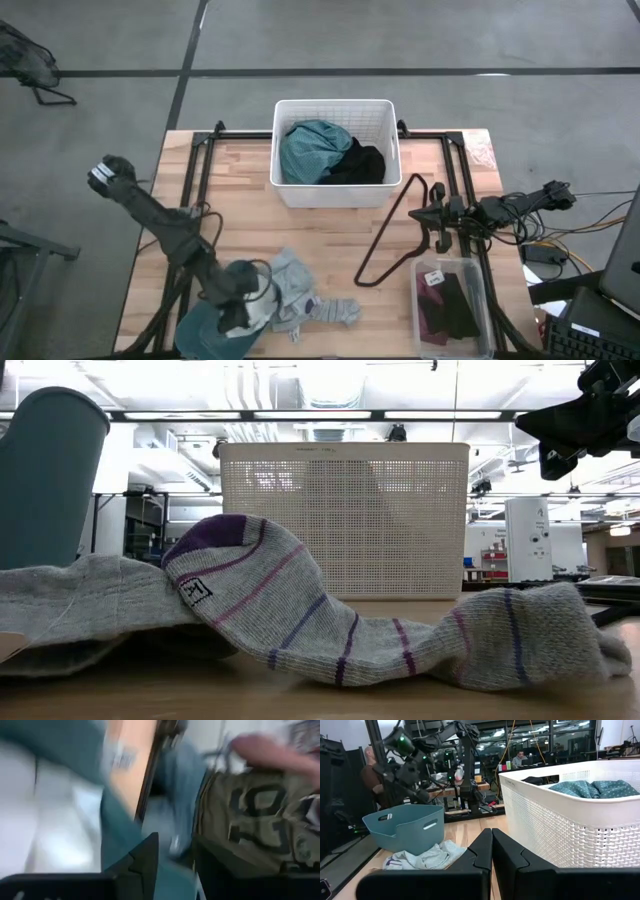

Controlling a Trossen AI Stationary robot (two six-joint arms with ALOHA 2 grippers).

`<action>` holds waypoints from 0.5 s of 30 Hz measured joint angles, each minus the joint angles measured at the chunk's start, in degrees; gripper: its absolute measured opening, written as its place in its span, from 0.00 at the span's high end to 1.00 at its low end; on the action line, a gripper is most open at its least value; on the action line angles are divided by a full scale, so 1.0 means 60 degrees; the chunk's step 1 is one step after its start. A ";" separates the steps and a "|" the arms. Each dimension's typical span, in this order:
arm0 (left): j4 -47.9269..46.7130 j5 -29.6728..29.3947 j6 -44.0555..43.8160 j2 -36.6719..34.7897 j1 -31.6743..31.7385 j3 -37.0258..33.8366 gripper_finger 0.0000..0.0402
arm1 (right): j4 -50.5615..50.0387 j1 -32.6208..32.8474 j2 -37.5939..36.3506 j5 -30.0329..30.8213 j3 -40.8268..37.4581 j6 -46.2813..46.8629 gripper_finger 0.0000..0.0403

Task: Pick & Place Cloths
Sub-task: Put the gray underwear into the transparent bin

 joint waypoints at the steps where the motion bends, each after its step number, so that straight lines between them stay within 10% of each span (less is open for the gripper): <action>1: 0.0294 -0.0146 0.0390 -0.0001 0.0151 -0.0001 0.68 | 0.0000 -0.0002 -0.0001 0.0000 0.0000 0.0000 0.98; 10: 0.1734 -0.2428 0.5453 0.0243 0.1467 0.0375 0.68 | 0.0000 0.0002 0.0000 -0.0004 0.0000 0.0000 0.98; 15: 0.1244 -0.2525 0.5675 0.0576 0.2507 0.0348 0.68 | 0.0000 0.0002 0.0000 -0.0003 0.0000 0.0000 0.98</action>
